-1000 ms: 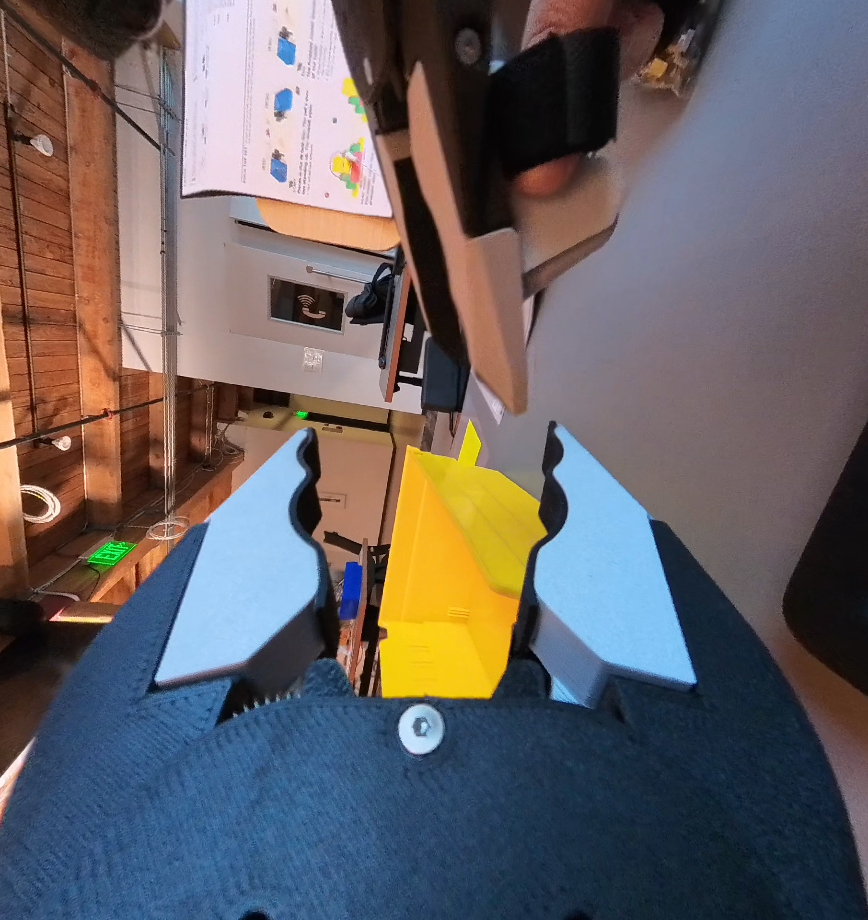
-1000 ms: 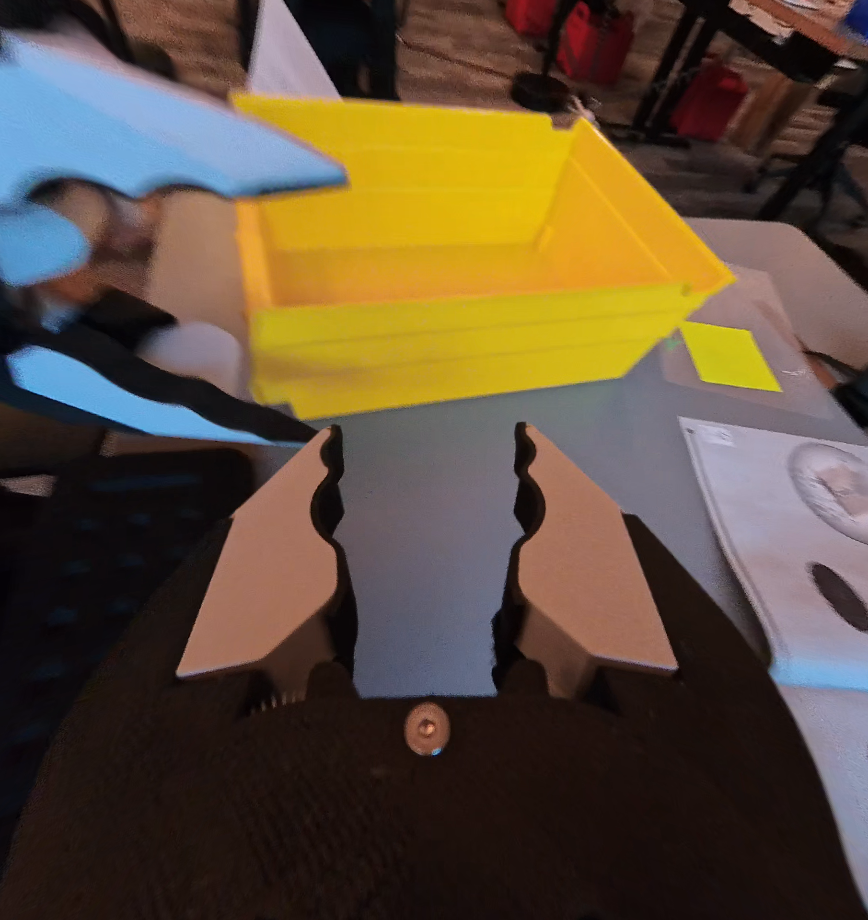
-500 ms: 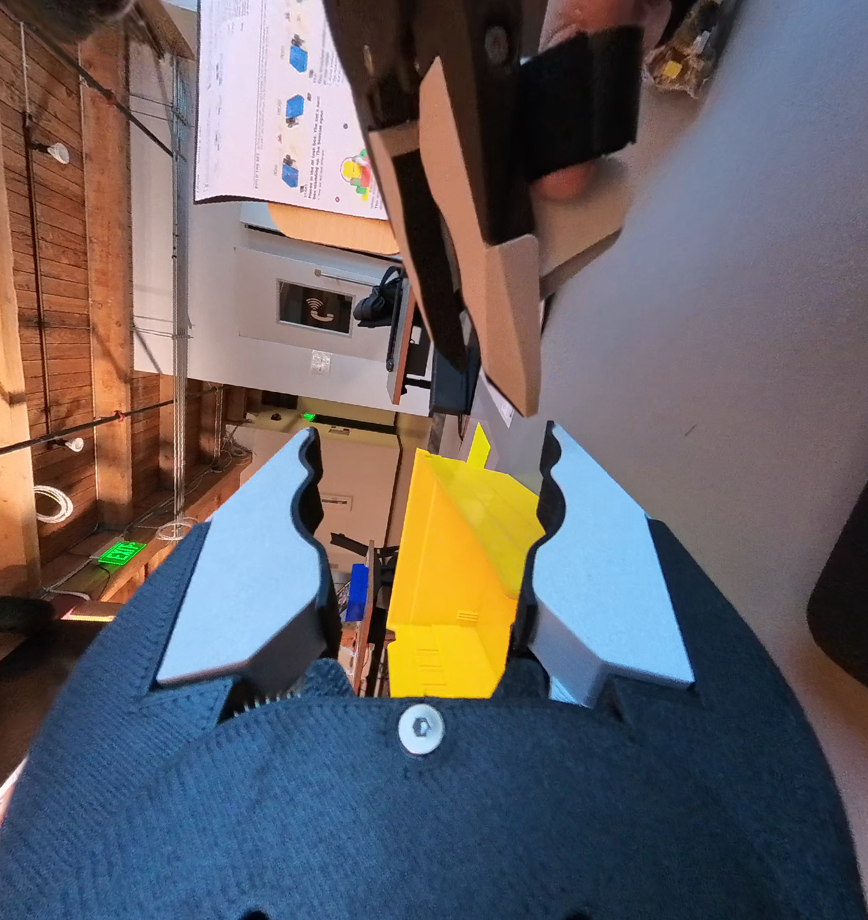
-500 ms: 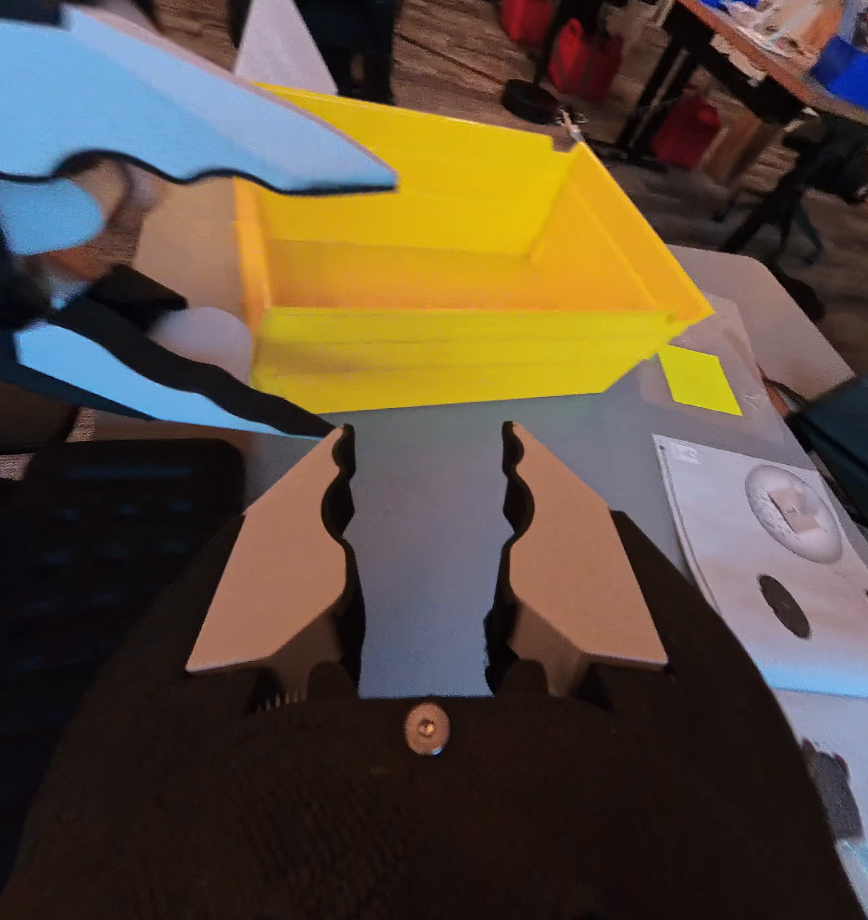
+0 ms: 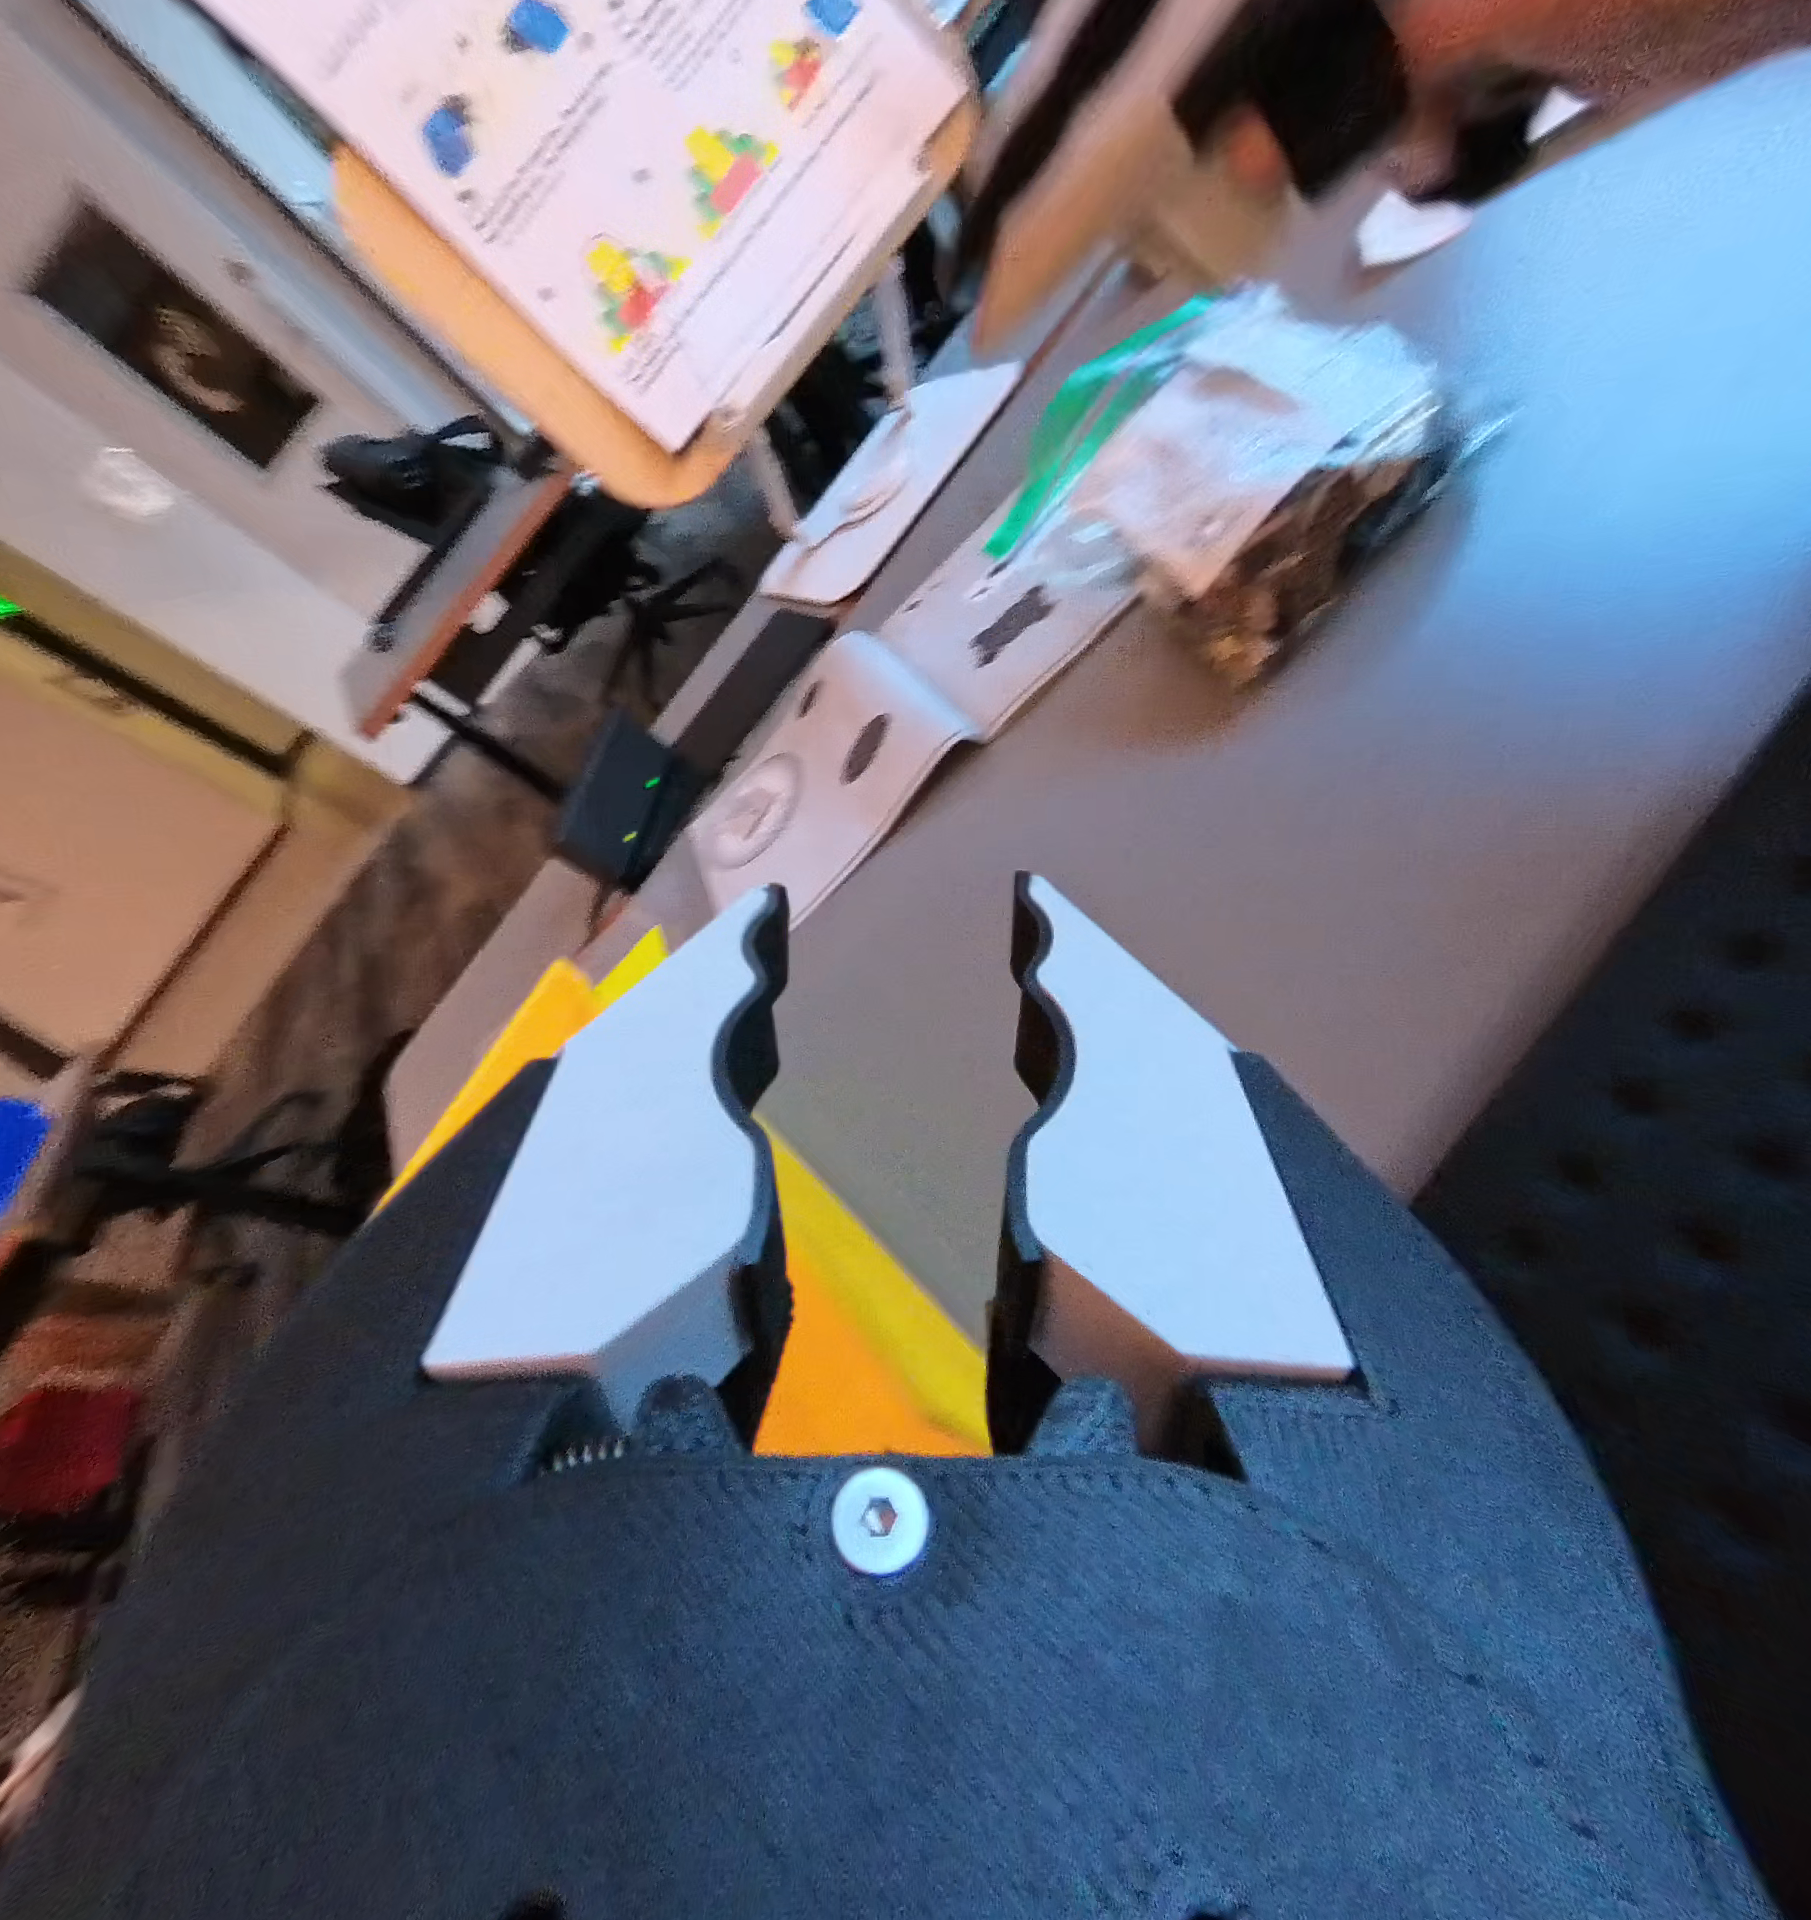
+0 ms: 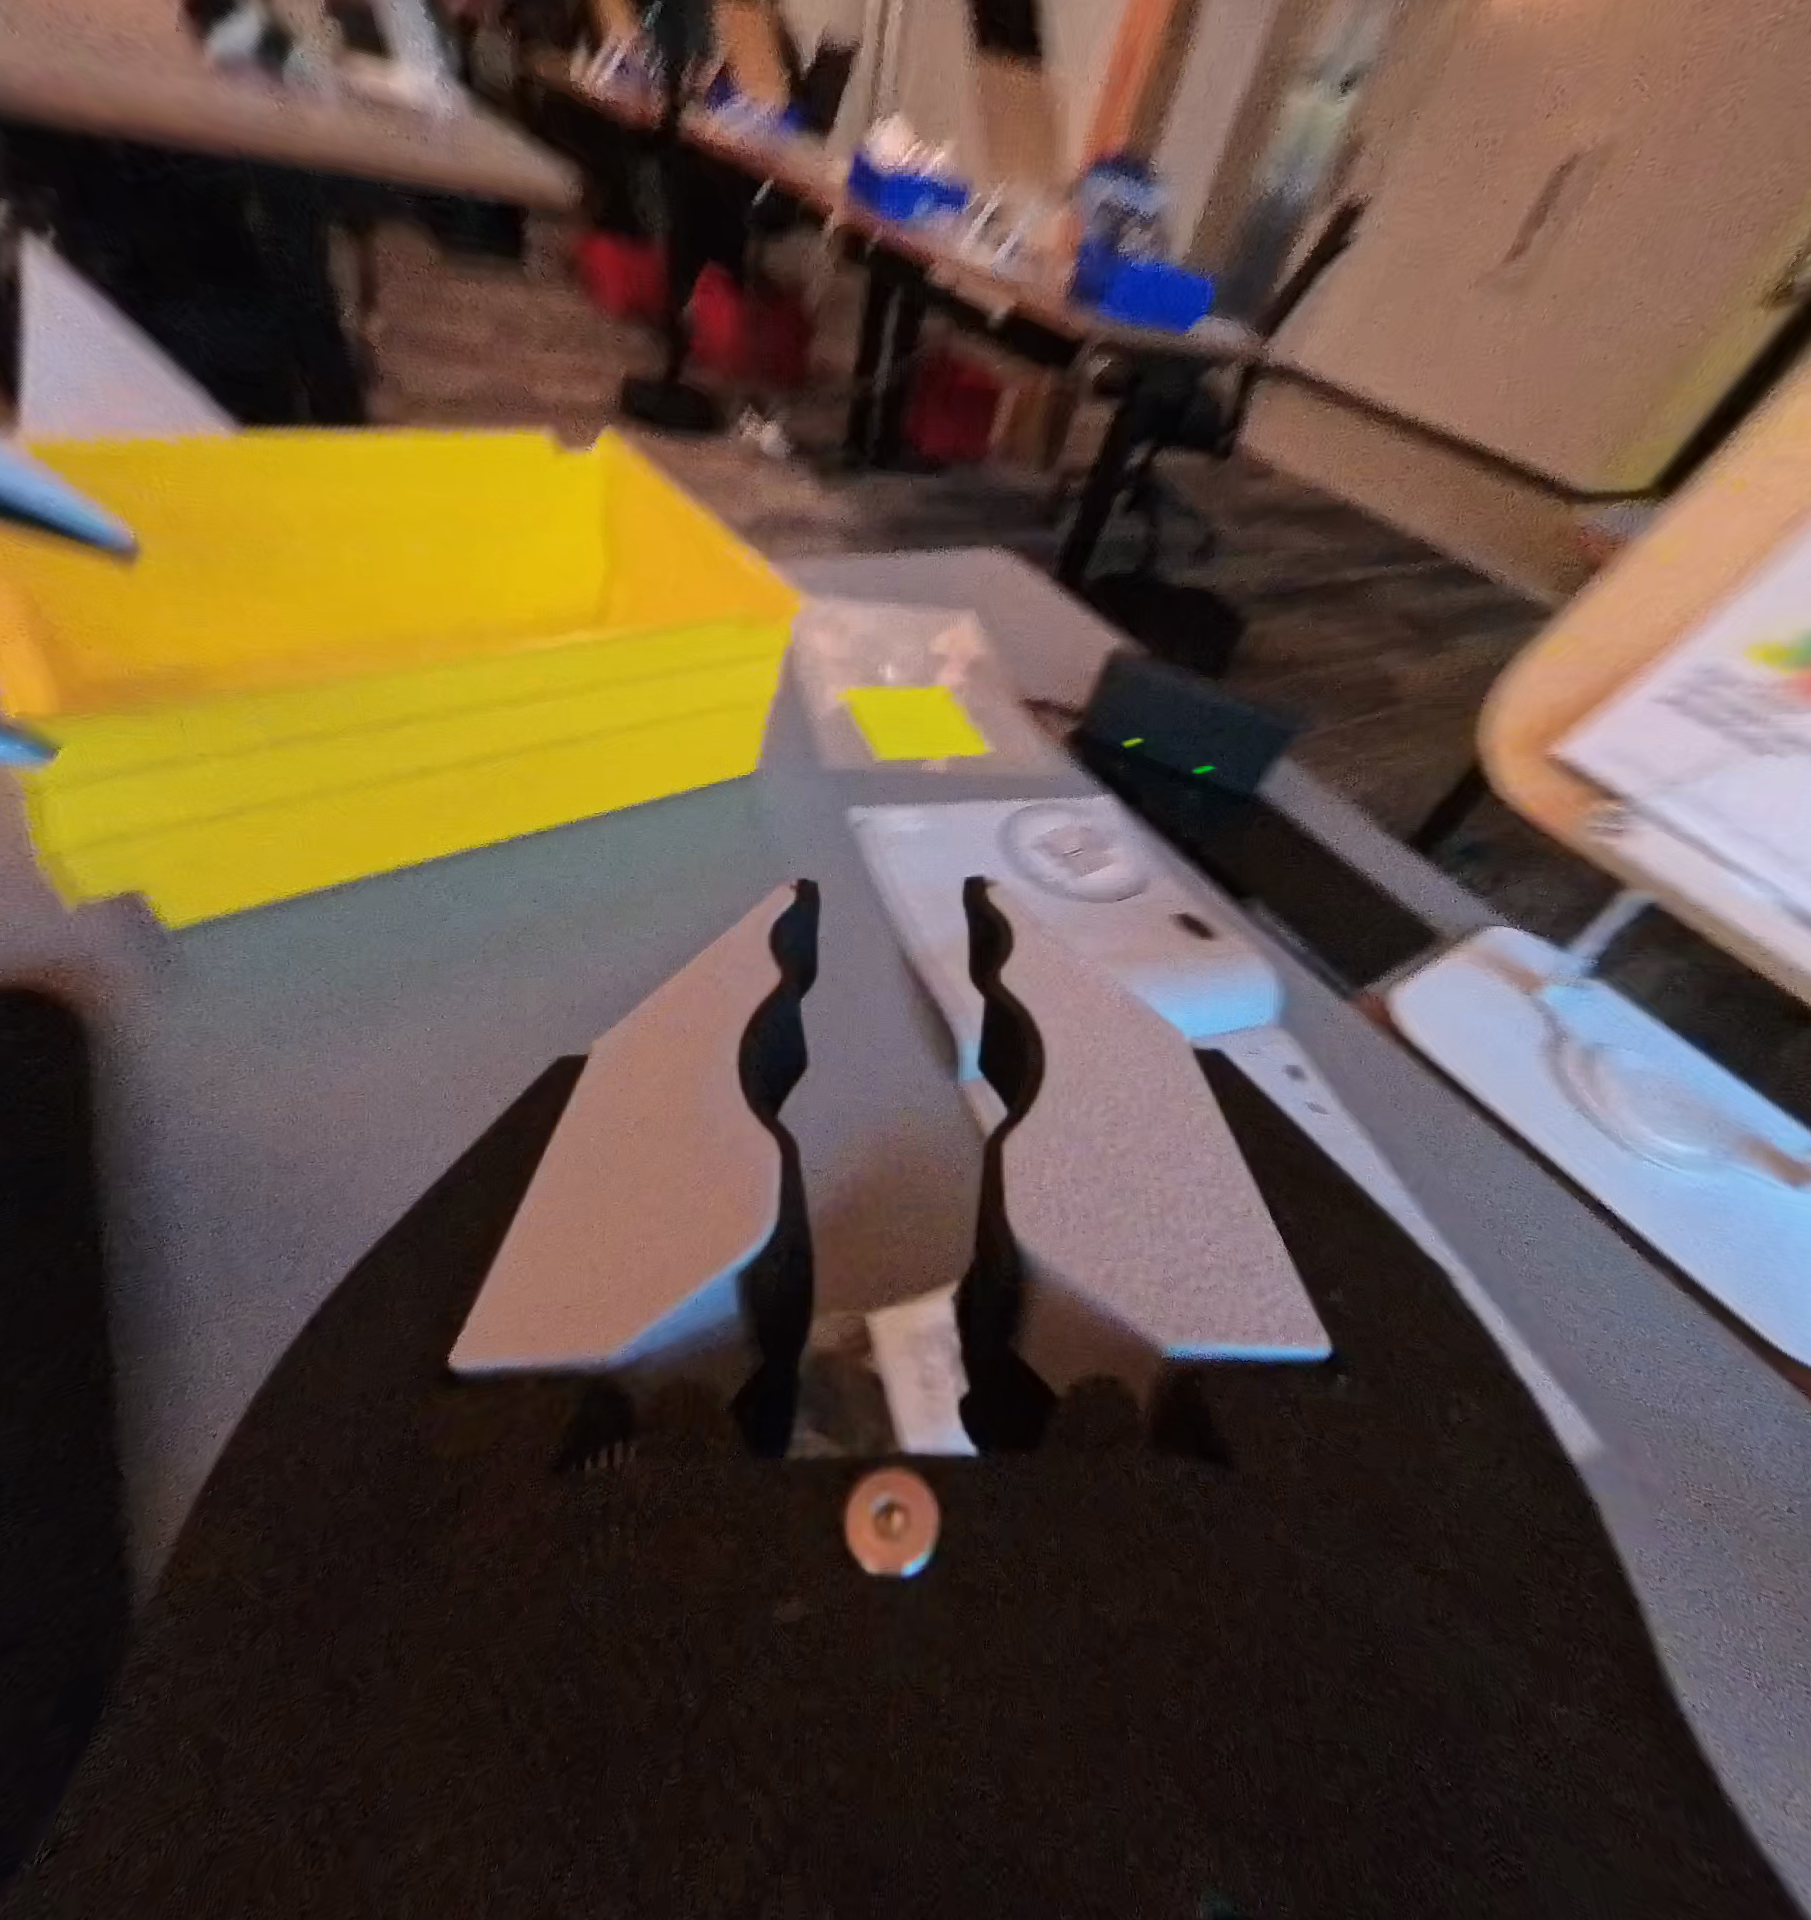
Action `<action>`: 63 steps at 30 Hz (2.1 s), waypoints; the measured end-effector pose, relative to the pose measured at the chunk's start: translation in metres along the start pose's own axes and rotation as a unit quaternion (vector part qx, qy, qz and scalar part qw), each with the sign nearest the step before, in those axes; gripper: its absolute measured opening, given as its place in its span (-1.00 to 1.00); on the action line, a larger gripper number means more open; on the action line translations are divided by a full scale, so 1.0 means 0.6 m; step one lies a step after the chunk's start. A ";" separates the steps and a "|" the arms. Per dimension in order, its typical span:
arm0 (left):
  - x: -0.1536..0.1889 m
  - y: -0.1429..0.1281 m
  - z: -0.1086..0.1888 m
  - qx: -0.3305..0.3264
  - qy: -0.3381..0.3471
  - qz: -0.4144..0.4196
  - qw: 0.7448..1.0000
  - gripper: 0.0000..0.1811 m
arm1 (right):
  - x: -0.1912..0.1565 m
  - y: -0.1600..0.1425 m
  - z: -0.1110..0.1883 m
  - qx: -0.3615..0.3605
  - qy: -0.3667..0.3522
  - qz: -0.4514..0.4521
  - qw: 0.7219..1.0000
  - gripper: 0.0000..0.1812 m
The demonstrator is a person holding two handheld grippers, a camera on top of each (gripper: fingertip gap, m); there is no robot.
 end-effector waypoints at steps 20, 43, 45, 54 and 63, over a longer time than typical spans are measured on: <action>0.033 0.349 -0.356 -0.044 -0.406 0.006 0.913 -0.58 | 0.245 -0.280 0.028 -0.085 0.249 -0.330 0.906 -0.80; 0.131 0.384 -0.376 -0.077 -0.545 -0.161 0.819 -0.95 | 0.191 -0.199 0.097 0.026 0.302 -0.162 0.939 -1.00; 0.134 0.382 -0.376 -0.082 -0.538 -0.174 0.821 -0.90 | 0.190 -0.198 0.097 0.025 0.306 -0.165 0.937 -1.00; 0.146 0.379 -0.383 -0.094 -0.552 -0.184 0.808 -1.00 | 0.192 -0.202 0.097 0.020 0.296 -0.155 0.942 -1.00; 0.146 0.378 -0.376 -0.093 -0.587 -0.162 0.788 -0.97 | 0.183 -0.198 0.106 0.026 0.280 -0.108 0.954 -1.00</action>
Point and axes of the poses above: each gripper's, where its closed fingertips meet, z back along the fingers, y out of its top, x = y × z across the jaws, the point moved 5 cm from there along z, back along the fingers, and after that the axes turned 15 degrees about -x, right-handed, at the moved point
